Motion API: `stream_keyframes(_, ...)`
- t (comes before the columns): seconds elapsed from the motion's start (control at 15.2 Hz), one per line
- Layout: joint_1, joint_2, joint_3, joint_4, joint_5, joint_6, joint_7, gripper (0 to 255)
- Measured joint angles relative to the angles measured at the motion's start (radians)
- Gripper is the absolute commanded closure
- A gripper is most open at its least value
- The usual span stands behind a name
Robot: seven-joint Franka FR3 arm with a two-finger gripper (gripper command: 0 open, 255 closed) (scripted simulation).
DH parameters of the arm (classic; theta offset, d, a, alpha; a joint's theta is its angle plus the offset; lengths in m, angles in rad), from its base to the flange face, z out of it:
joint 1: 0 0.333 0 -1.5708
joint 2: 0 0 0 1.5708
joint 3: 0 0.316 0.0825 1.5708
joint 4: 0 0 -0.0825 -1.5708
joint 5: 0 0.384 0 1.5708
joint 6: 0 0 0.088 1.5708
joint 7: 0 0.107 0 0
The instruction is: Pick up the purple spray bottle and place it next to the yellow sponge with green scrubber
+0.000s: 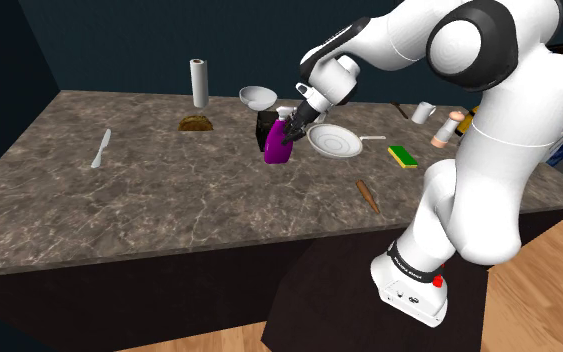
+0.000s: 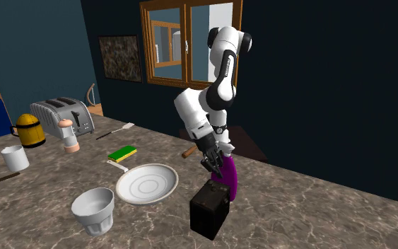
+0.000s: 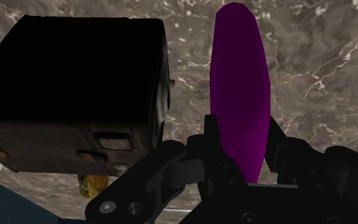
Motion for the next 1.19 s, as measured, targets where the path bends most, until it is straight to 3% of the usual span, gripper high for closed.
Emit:
stream_keyframes(0.26, 0.023, -0.045, -0.02, -0.001, -0.056, 0.004, 0.049, 255)
stream_keyframes(1.19, 0.077, -0.263, -0.063, 0.017, -0.352, -0.003, 0.297, 255)
